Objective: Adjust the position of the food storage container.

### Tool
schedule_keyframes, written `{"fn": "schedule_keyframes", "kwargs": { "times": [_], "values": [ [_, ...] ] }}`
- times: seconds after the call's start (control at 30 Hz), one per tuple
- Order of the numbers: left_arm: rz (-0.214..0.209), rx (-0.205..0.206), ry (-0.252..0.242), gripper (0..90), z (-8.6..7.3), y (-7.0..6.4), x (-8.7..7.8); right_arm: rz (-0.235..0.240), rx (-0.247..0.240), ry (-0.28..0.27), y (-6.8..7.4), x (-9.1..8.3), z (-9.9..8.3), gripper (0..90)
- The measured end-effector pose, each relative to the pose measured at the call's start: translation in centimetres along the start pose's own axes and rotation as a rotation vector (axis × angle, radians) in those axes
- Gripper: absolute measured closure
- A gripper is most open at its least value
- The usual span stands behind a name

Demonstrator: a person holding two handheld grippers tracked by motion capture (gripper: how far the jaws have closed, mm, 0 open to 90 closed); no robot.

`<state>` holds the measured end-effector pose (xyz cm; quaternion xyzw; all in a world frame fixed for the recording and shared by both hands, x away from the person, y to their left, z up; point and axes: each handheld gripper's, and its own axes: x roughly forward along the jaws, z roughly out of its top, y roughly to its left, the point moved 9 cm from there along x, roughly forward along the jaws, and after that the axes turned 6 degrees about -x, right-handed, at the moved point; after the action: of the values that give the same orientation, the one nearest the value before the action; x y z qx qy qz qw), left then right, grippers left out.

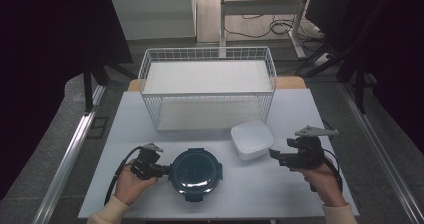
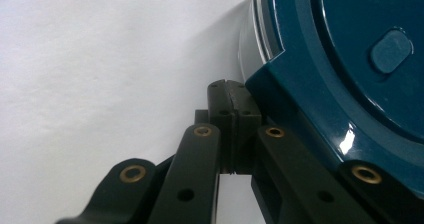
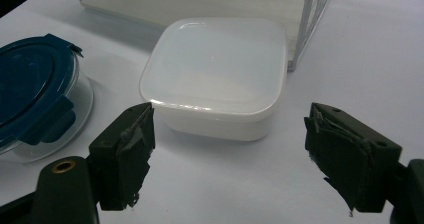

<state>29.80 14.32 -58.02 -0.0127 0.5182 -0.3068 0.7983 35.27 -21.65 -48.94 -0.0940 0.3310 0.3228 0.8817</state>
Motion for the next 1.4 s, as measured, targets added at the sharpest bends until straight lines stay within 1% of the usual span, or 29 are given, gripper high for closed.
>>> {"fn": "schedule_keyframes", "kwargs": {
  "times": [0.1, 0.13, 0.23, 0.3, 0.37, 0.4, 0.43, 0.47, 0.5, 0.53, 0.57, 0.6, 0.63, 0.67, 0.7, 0.77, 0.8, 0.83, 0.87, 0.9, 0.93, 1.0, 1.03, 1.07, 1.17, 1.2, 1.23, 1.27, 1.4],
  "values": [
    [-0.008, 0.012, 0.007, 90.0, 0.0, -0.5, 0.2, -0.004, -0.003, -0.009, 0.2, 0.0, 0.2, 19.7],
    [-0.015, 0.014, 0.002, 90.0, 0.0, -0.7, 0.3, -0.001, -0.007, -0.013, 0.4, -0.1, 0.3, 19.7],
    [-0.017, 0.021, 0.002, 90.0, 0.1, -0.7, 0.3, 0.002, -0.011, -0.016, 0.5, -0.1, 0.4, 19.7],
    [-0.019, 0.029, 0.000, 90.0, 0.1, -0.6, 0.2, 0.013, -0.012, -0.010, 0.7, -0.2, 0.4, 19.7],
    [-0.005, 0.021, -0.031, 90.0, 0.4, -0.3, -0.5, 0.019, -0.017, -0.008, 0.8, -0.2, 0.3, 19.6],
    [0.024, 0.015, -0.064, 89.8, 0.5, 0.3, -1.4, 0.022, -0.015, -0.009, 0.9, -0.2, 0.4, 19.6],
    [0.024, 0.015, -0.064, 87.6, 0.5, 0.3, -1.4, 0.022, -0.015, -0.009, 0.9, -0.2, 0.4, 19.6],
    [0.052, -0.010, -0.117, 84.6, 0.9, 0.6, -2.3, 0.029, -0.016, -0.011, 1.1, -0.2, 0.5, 19.5],
    [0.052, -0.010, -0.117, 79.7, 0.9, 0.6, -2.3, 0.029, -0.016, -0.011, 1.1, -0.2, 0.5, 19.5],
    [0.064, -0.016, -0.164, 74.1, 1.4, 0.5, -3.4, 0.035, -0.017, -0.011, 1.2, -0.1, 0.5, 19.5],
    [0.064, -0.016, -0.164, 70.0, 1.4, 0.5, -3.4, 0.036, -0.018, -0.010, 1.2, -0.1, 0.5, 19.5],
    [0.074, -0.036, -0.209, 65.8, 2.0, 0.3, -4.7, 0.038, -0.016, -0.008, 1.3, 0.0, 0.5, 19.4],
    [0.074, -0.036, -0.209, 60.4, 2.0, 0.3, -4.7, 0.038, -0.016, -0.008, 1.3, 0.0, 0.5, 19.4],
    [0.070, -0.046, -0.227, 60.4, 2.3, 0.2, -5.4, 0.039, -0.016, -0.008, 1.3, 0.0, 0.5, 19.4],
    [0.068, -0.055, -0.237, 47.6, 2.6, 0.0, -6.0, 0.052, -0.016, -0.002, 1.6, 0.0, 0.4, 18.9],
    [0.075, -0.073, -0.264, 37.8, 3.0, -0.1, -7.1, 0.061, -0.021, 0.002, 1.9, 0.2, 0.3, 18.0],
    [0.072, -0.089, -0.297, 34.6, 3.1, -0.3, -7.8, 0.066, -0.020, 0.005, 2.1, 0.2, 0.3, 17.7],
    [0.072, -0.089, -0.297, 32.0, 3.1, -0.3, -7.8, 0.066, -0.020, 0.005, 2.1, 0.2, 0.3, 17.7],
    [0.057, -0.097, -0.321, 29.8, 2.8, -0.5, -8.0, 0.076, -0.024, 0.007, 2.4, 0.4, 0.2, 17.0],
    [0.057, -0.097, -0.321, 28.6, 2.8, -0.5, -8.0, 0.083, -0.023, 0.008, 2.6, 0.5, 0.2, 16.7],
    [0.053, -0.110, -0.338, 28.0, 2.6, -0.5, -8.0, 0.085, -0.023, 0.009, 2.7, 0.5, 0.3, 16.4],
    [0.045, -0.112, -0.317, 25.9, 2.0, -0.4, -7.5, 0.092, -0.023, 0.007, 3.0, 0.6, 0.4, 16.4],
    [0.045, -0.121, -0.323, 25.9, 1.8, -0.3, -7.3, 0.092, -0.023, 0.007, 3.0, 0.6, 0.4, 16.4],
    [0.046, -0.136, -0.320, 24.8, 1.4, 0.1, -6.9, 0.104, -0.024, 0.010, 3.3, 0.8, 0.4, 16.2],
    [0.046, -0.140, -0.321, 22.1, 1.2, 0.3, -6.8, 0.109, -0.030, 0.015, 3.7, 1.0, 0.5, 15.7],
    [0.047, -0.148, -0.335, 21.5, 1.3, 0.4, -7.1, 0.119, -0.026, 0.013, 4.0, 1.2, 0.6, 15.5],
    [0.047, -0.148, -0.335, 21.3, 1.3, 0.4, -7.1, 0.119, -0.026, 0.013, 4.0, 1.2, 0.6, 15.5],
    [0.037, -0.145, -0.340, 21.3, 1.3, 0.4, -7.2, 0.119, -0.025, 0.016, 4.1, 1.4, 0.6, 15.4],
    [0.036, -0.149, -0.336, 21.4, 1.0, 0.4, -7.1, 0.109, -0.023, 0.016, 4.1, 1.7, 0.6, 15.4]
  ]
}}
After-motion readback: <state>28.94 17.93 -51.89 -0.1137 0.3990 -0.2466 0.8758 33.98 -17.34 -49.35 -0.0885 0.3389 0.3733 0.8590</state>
